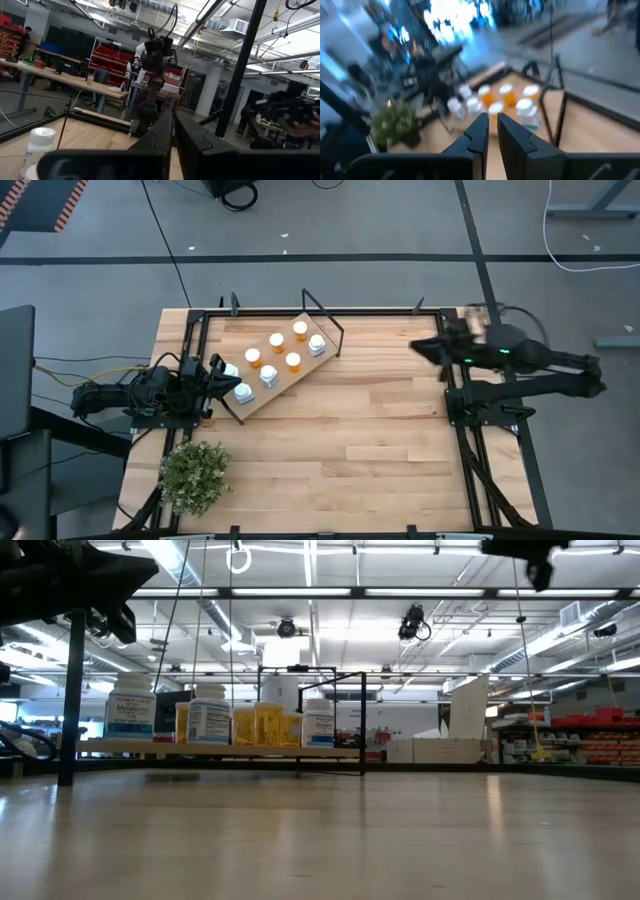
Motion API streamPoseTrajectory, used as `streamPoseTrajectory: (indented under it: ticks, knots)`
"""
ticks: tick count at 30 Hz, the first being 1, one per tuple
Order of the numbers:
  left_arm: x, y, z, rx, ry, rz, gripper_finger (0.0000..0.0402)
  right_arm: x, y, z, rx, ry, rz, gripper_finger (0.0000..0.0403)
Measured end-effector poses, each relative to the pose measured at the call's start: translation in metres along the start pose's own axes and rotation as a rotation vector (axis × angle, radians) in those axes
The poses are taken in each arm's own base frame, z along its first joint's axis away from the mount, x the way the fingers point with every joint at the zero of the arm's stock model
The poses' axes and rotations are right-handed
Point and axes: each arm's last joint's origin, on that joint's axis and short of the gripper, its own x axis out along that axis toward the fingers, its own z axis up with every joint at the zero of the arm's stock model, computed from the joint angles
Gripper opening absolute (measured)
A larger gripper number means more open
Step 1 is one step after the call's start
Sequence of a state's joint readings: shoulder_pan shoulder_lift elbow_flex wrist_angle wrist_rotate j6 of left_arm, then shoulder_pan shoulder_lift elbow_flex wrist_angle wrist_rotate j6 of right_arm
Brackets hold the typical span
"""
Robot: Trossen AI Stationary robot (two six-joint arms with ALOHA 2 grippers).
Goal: Pick and place medicine bottles onto shelf by color
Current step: Return To Home Position
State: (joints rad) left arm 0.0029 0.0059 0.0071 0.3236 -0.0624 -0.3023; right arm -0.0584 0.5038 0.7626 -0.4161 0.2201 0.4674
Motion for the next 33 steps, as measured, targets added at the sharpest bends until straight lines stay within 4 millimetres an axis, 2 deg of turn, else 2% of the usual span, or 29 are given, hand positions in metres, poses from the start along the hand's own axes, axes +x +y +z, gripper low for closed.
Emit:
streamPoseTrajectory:
  ticks: [4,9,12,14,16,21,26,31,33]
  knots:
    - [0.000,0.000,0.000,0.000,0.000,0.000,0.0020,-0.038,-0.020,-0.020,0.028,-0.131,0.031,0.0047]
    - [0.000,0.000,0.000,0.000,0.000,0.000,0.0017,-0.049,-0.041,-0.058,0.072,-0.185,0.118,0.0039]
    - [0.000,0.000,0.000,0.000,0.001,0.000,0.0023,-0.040,-0.045,-0.071,0.011,-0.150,0.096,0.0030]
    - [0.000,0.000,0.000,0.000,0.002,0.002,0.0027,-0.033,-0.043,-0.071,-0.021,-0.192,0.114,0.0023]
    - [0.000,0.000,0.000,0.000,-0.001,0.001,0.0030,-0.026,-0.045,-0.081,-0.025,-0.202,0.140,0.0018]
    - [0.000,0.000,0.000,0.001,0.001,0.004,0.0030,-0.010,-0.047,-0.097,0.043,-0.308,0.263,0.0012]
    - [0.000,0.000,0.000,0.000,0.003,0.005,0.0022,0.000,-0.052,-0.111,0.067,-0.384,0.302,0.0012]
    - [0.000,0.000,0.000,0.000,0.002,0.005,0.0019,0.008,-0.058,-0.128,0.067,-0.376,0.325,0.0012]
    - [0.000,0.000,0.000,0.000,0.002,0.005,0.0021,0.010,-0.059,-0.133,0.053,-0.322,0.308,0.0012]
